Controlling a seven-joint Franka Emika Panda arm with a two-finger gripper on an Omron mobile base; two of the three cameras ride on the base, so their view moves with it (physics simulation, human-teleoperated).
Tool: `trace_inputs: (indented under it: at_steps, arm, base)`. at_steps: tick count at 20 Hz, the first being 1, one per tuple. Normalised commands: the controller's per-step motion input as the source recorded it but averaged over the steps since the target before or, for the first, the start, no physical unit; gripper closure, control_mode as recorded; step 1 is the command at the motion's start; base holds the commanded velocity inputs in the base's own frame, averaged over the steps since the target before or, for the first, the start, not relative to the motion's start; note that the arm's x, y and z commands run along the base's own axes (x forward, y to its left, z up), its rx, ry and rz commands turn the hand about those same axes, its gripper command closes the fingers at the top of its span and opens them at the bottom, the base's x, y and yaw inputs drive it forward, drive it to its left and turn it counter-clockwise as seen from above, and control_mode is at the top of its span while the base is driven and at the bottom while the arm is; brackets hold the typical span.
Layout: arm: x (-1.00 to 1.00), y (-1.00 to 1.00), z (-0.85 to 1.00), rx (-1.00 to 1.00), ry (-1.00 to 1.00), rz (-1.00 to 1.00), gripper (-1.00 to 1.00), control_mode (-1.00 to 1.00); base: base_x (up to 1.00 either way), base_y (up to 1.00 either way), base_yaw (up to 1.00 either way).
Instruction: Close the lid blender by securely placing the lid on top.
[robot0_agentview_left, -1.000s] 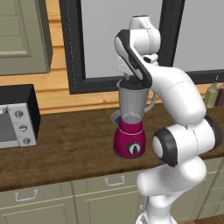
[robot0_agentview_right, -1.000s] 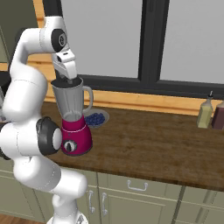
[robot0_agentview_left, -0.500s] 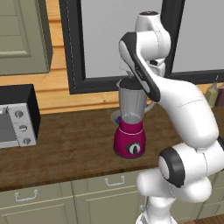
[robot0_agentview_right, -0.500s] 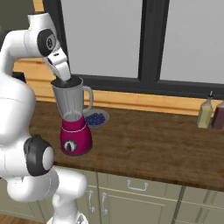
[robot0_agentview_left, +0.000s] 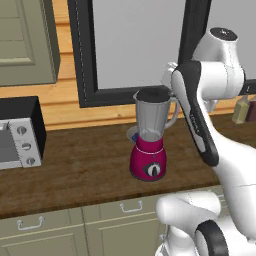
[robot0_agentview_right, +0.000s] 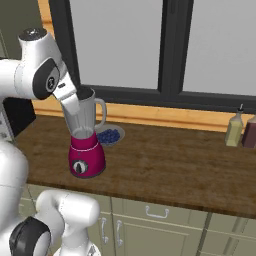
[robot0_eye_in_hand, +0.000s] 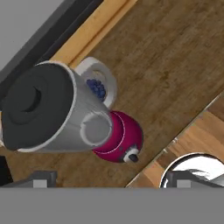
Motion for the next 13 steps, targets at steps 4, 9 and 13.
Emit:
trace_inputs:
  at_steps: [4, 9, 13]
  arm:
    - [-0.95, -0.93, 0.0, 0.17, -0.23, -0.04, -1.0, -1.0]
    - [-0.5, -0.75, -0.02, 0.08, -0.11, -0.03, -1.0, -1.0]
    - [-0.03, -0.39, -0.03, 0.0, 0.0, 0.0, -1.0, -1.0]
  base:
    - [0.0, 0.0, 0.0]
    - [0.0, 0.0, 0.0]
    - [0.0, 0.0, 0.0]
